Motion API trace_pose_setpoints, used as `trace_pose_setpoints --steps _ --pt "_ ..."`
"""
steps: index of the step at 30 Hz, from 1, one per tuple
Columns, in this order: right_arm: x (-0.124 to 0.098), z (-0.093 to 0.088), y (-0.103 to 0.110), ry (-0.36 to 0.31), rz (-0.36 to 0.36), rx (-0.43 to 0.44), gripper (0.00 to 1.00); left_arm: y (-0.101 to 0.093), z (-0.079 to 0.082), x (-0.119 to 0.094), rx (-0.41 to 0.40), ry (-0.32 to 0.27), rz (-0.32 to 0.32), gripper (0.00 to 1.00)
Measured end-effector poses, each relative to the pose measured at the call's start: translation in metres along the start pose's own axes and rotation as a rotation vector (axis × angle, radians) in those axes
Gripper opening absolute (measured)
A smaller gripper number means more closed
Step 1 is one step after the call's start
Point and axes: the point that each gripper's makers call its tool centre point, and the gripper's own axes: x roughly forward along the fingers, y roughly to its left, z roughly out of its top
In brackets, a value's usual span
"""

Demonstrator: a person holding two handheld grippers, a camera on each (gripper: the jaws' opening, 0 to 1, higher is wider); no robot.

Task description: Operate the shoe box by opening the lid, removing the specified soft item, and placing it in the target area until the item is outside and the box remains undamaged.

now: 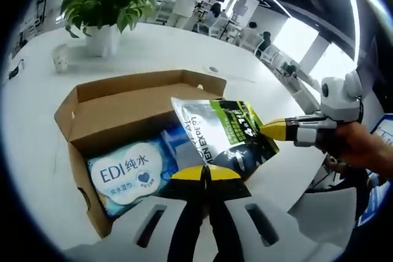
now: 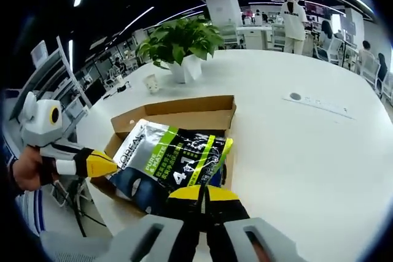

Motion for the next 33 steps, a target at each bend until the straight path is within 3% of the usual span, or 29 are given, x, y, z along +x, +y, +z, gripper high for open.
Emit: trace_pose_setpoints --steps 20,33 --pt "-0.054 -0.017 -0.084 -0.053 -0.106 0.109 0.0 -0.087 0.021 0.048 0.138 0.044 -0.11 0.0" --pt "-0.069 -0.03 -0.135 -0.063 -0.152 0.182 0.0 -0.128 0.014 0.092 0.22 0.124 -0.152 0.0"
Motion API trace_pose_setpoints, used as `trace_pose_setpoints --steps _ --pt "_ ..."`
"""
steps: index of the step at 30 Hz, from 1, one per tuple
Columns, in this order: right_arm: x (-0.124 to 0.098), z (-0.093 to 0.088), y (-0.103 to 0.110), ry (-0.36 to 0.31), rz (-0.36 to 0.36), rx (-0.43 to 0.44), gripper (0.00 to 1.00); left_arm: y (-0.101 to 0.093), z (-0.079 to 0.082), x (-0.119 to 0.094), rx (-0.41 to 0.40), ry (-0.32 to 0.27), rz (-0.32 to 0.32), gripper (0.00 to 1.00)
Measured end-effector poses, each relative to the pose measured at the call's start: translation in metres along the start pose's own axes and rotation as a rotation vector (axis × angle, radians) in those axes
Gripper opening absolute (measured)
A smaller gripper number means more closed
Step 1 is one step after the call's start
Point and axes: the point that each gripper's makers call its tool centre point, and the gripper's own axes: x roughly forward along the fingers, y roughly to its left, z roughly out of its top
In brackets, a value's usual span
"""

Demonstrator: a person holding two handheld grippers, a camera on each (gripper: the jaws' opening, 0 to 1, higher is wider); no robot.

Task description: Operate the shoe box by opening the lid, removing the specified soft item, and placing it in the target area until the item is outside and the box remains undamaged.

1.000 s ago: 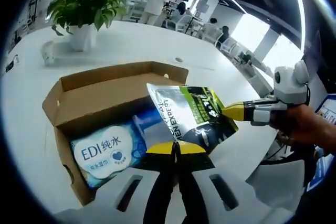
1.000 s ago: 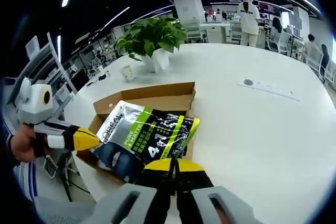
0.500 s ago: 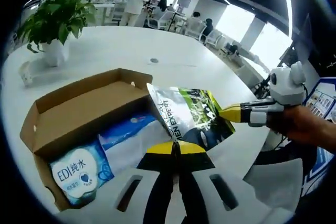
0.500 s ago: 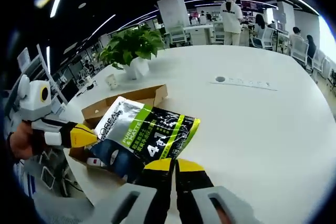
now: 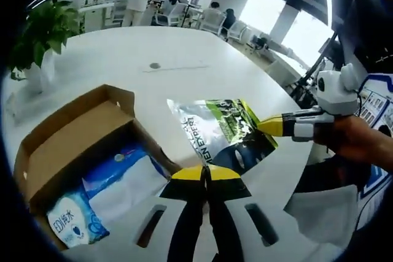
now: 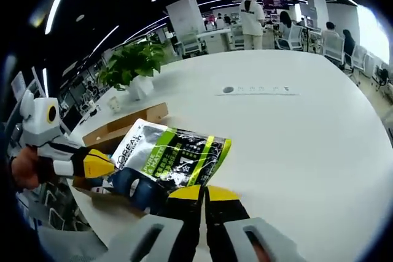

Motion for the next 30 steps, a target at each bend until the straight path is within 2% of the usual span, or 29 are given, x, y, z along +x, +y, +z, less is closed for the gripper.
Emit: trace_pose_setpoints --steps 10,25,30 --pt "0.012 0.001 -0.025 0.013 -0.009 0.02 0.0 -0.003 -0.001 0.03 0.052 0.067 -0.009 0.0" --pt "0.041 -0.012 -0.049 0.063 -0.003 0.044 0.0 0.005 -0.006 0.066 0.131 0.163 0.011 0.0" --pt "0.047 -0.014 -0.055 0.073 -0.003 0.051 0.0 0.008 -0.006 0.075 0.122 0.184 0.009 0.0"
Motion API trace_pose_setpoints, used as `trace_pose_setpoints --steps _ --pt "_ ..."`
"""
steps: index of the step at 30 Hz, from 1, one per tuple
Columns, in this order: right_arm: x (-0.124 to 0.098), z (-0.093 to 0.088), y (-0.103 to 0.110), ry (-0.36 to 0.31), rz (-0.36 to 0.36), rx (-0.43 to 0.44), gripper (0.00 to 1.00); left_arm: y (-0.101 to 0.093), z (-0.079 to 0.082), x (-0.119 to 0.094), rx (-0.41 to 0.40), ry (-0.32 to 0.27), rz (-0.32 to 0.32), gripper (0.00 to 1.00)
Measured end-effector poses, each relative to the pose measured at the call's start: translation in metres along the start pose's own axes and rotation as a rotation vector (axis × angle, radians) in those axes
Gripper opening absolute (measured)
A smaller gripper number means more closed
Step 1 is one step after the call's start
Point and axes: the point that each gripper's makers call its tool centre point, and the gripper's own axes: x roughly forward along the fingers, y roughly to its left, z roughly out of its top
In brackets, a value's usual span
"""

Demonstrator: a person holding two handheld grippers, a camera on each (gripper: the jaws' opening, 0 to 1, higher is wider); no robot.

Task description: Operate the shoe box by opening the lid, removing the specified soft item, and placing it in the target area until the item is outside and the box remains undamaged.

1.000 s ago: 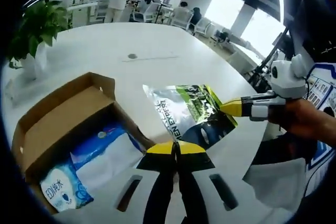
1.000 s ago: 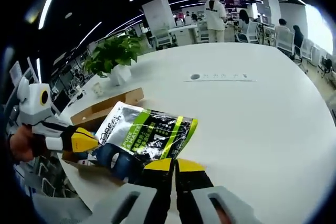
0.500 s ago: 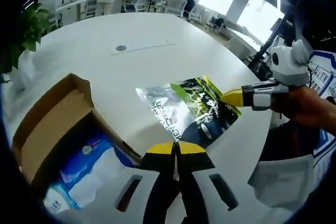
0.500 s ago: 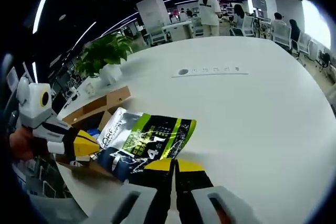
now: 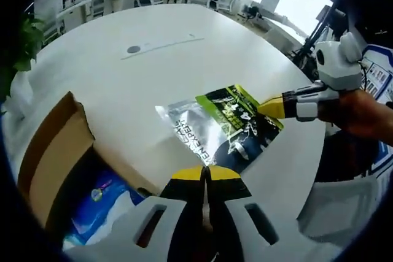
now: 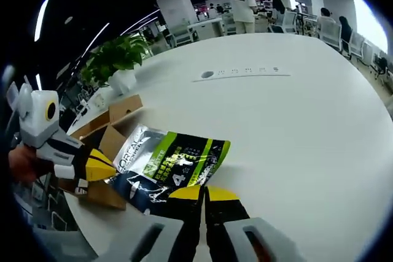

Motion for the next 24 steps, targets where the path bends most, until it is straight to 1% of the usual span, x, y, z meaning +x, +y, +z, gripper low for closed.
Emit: trace_pose_setpoints --steps 5,12,14,16,22,24 --pt "0.008 -0.001 -0.005 0.014 0.001 0.0 0.0 0.0 0.0 0.008 0.033 0.03 0.007 0.0" --pt "0.017 -0.004 -0.009 0.03 0.008 0.004 0.0 0.003 -0.002 0.016 0.056 0.068 0.016 0.0" --pt "0.02 -0.005 -0.009 0.034 0.014 0.008 0.0 0.005 -0.003 0.017 0.08 0.082 0.026 0.0" --pt "0.023 -0.006 -0.008 0.039 0.018 0.007 0.0 0.007 -0.005 0.019 0.131 0.101 0.044 0.01" --pt "0.029 -0.007 -0.007 0.047 0.025 0.005 0.0 0.01 -0.01 0.025 0.192 0.14 0.071 0.01" --pt "0.029 -0.008 -0.007 0.05 0.025 0.004 0.0 0.01 -0.01 0.025 0.197 0.145 0.071 0.01"
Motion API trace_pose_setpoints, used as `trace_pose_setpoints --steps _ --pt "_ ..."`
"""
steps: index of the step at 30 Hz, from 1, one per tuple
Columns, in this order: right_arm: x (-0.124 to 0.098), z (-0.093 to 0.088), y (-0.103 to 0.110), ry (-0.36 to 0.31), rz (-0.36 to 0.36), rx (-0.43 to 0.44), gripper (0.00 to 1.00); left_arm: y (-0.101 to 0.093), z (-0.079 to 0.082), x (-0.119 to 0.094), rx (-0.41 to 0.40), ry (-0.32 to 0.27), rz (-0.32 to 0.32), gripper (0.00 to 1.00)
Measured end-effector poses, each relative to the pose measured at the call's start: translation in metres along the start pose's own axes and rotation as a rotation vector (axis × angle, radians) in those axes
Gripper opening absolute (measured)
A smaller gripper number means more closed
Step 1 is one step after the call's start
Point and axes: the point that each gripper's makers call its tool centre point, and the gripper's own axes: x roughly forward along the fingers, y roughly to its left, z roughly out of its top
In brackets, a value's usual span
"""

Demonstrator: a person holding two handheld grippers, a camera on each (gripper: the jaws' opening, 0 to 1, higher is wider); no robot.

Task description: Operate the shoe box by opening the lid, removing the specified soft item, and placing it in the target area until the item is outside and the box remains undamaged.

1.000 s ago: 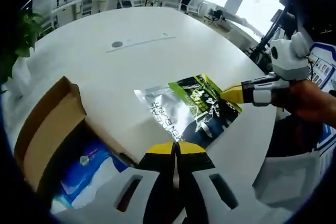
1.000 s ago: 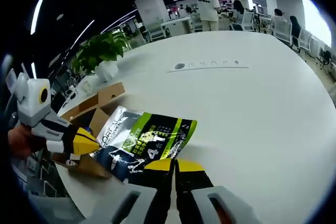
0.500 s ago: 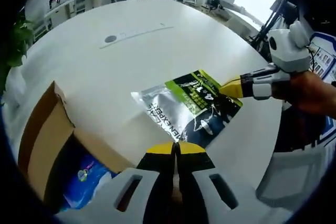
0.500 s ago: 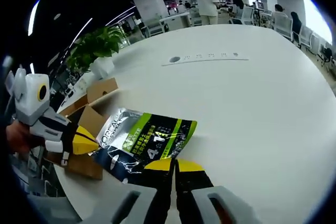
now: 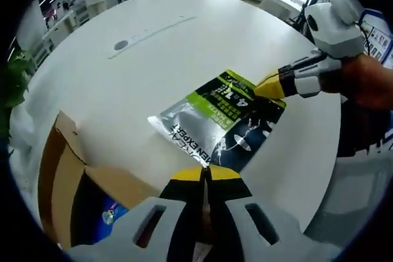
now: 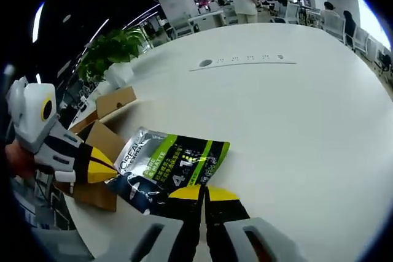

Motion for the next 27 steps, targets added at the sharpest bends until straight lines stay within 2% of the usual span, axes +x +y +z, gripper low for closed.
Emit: trace_pose_setpoints --steps 6,15,17,27 --pt "0.005 -0.001 -0.002 0.005 0.003 0.006 0.0 0.003 0.001 0.002 0.081 0.019 0.03 0.01" --pt "0.01 -0.006 -0.009 0.015 0.0 0.007 0.0 -0.001 -0.001 0.011 0.185 0.047 0.034 0.02" --pt "0.011 -0.007 -0.01 0.019 0.0 0.008 0.0 -0.003 -0.001 0.012 0.232 0.053 0.041 0.02" --pt "0.013 -0.011 -0.014 0.024 -0.004 0.017 0.0 -0.006 -0.008 0.024 0.245 0.086 0.018 0.02"
